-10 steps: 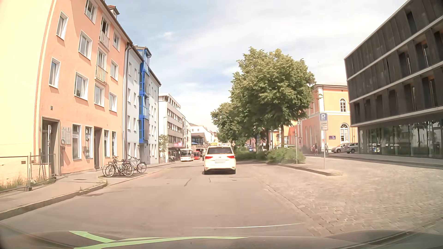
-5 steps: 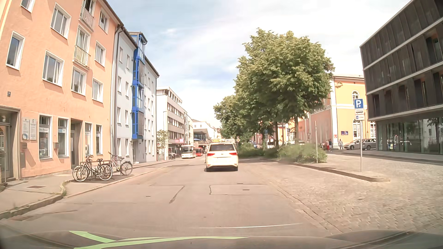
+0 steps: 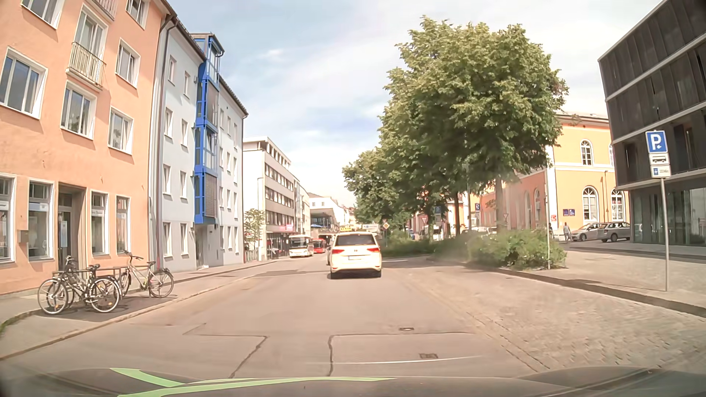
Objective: Follow the waypoints while adhering to traffic rules and regulations
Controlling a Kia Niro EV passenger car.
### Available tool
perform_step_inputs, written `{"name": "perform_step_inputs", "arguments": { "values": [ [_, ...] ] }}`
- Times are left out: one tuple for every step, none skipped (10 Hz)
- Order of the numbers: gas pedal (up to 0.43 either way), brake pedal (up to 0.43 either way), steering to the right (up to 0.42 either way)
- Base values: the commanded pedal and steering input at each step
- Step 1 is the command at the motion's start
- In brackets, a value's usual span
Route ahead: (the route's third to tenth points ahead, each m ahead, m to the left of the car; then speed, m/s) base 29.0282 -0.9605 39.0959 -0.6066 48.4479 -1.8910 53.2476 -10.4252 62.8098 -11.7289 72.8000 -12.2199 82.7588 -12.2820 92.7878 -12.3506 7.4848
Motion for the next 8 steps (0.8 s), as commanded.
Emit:
{"name": "perform_step_inputs", "arguments": {
  "values": [
    [0.000,0.000,-0.010],
    [0.000,0.000,-0.010],
    [0.000,0.000,-0.010],
    [0.000,0.000,-0.009],
    [0.000,0.000,-0.008],
    [0.000,0.000,-0.006],
    [0.000,0.000,-0.006],
    [0.000,0.000,-0.005]
  ]
}}
